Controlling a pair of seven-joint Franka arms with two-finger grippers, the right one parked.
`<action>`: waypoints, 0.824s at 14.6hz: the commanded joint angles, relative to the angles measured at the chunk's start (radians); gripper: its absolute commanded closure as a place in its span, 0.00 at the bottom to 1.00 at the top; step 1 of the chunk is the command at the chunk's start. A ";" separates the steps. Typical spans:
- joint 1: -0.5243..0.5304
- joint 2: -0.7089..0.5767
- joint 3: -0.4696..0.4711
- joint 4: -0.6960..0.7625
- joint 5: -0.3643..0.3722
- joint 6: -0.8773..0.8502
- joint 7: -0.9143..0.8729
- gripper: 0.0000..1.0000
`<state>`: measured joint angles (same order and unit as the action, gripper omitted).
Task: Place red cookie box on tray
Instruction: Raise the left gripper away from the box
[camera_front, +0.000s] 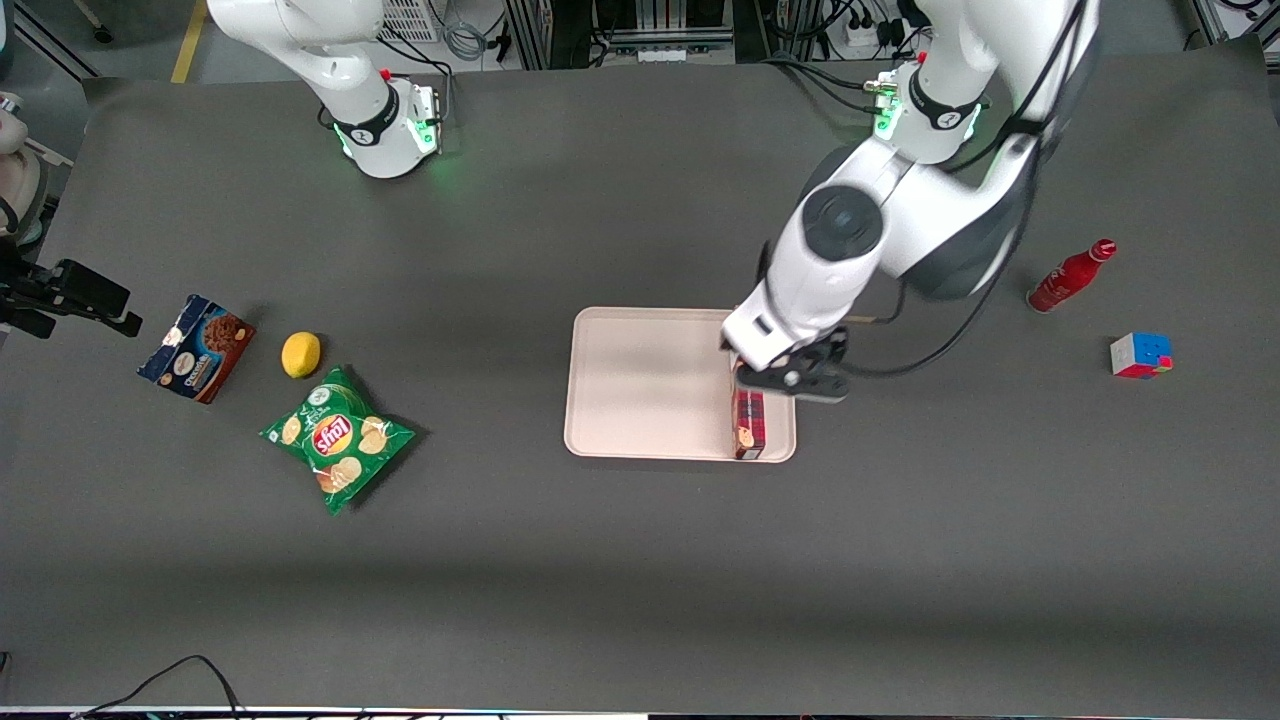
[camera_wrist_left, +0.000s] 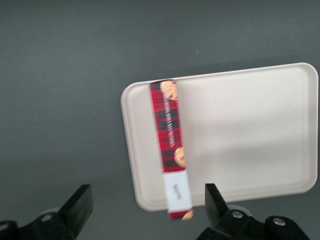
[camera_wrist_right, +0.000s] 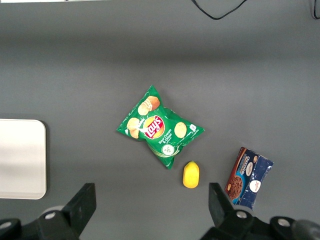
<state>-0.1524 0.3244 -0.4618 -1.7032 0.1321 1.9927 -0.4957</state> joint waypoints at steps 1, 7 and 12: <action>0.016 -0.217 0.110 -0.035 -0.075 -0.187 0.184 0.00; 0.019 -0.355 0.463 -0.006 -0.114 -0.345 0.521 0.00; 0.207 -0.338 0.450 0.017 -0.112 -0.330 0.703 0.00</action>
<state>-0.0284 -0.0249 0.0318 -1.7044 0.0359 1.6630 0.1197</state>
